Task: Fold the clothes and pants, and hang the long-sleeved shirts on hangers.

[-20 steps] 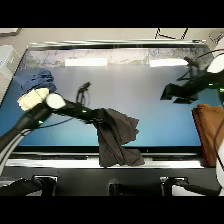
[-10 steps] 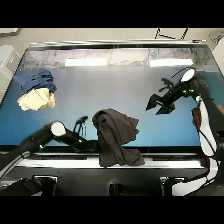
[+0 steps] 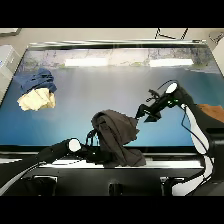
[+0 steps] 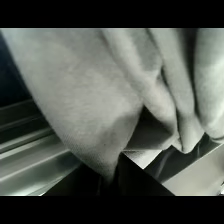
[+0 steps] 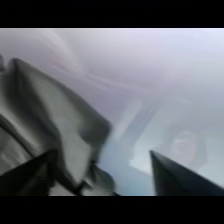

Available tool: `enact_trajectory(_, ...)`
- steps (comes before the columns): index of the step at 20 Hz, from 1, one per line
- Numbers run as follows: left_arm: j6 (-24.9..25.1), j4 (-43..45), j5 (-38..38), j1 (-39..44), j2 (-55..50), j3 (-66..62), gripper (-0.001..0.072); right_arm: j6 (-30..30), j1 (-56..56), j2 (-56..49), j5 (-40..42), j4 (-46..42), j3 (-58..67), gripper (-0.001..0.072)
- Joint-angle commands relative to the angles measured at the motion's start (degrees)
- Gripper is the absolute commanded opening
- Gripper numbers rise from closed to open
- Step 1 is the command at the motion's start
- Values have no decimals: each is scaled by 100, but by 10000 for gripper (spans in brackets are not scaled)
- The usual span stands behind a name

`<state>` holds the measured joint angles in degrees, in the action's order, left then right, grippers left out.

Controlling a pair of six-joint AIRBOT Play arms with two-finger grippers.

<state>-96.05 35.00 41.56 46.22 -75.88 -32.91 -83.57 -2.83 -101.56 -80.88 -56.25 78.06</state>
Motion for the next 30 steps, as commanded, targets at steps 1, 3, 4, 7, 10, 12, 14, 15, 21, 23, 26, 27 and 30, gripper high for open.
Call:
enact_trajectory(1, 0, 66, -114, 116, 2, 28, 25, -103, -485, -7, 584, 114, -72, 490)
enact_trajectory(3, -4, 229, -109, 68, 107, 28, 24, -166, -730, -4, 785, 96, -70, 221)
enact_trajectory(4, -4, 295, -107, 39, 181, 28, 24, -175, -774, -4, 820, 101, -63, 50)
enact_trajectory(7, -452, 1187, 52, -232, 695, -44, 21, 59, -612, 120, 568, 17, 361, 44)
enact_trajectory(10, -1342, 3735, 1493, -1110, 1624, -743, 20, 57, -66, 713, 496, -498, 1550, 45)
enact_trajectory(12, -1456, 5386, 2675, -1910, 2317, -1659, 21, 444, 382, 1340, 706, -616, 2494, 45)
enact_trajectory(14, -1456, 6415, 3045, -2778, 2962, -2824, 21, 487, 839, 2041, 1088, -621, 3233, 46)
enact_trajectory(15, -1456, 6513, 2949, -3182, 3202, -3355, 21, 476, 1034, 2409, 1250, -623, 3416, 46)
enact_trajectory(21, -1456, 6262, 942, -4041, 4111, -5060, 22, 487, 1453, 4242, 1460, -745, 3488, 46)
enact_trajectory(23, -1453, 6019, 227, -4041, 4251, -5134, 22, 472, 1453, 4588, 1329, -763, 3488, 46)
enact_trajectory(26, -1453, 5737, -70, -4041, 4306, -5152, 22, 190, 1453, 4894, 739, -951, 3488, 47)
enact_trajectory(27, -1432, 5670, 11, -4041, 4301, -5149, 22, 46, 1453, 4979, 564, -1040, 3488, 47)
enact_trajectory(30, -1209, 5646, 546, -4041, 4297, -5147, 23, -184, 1453, 5204, 378, -1368, 3488, 47)
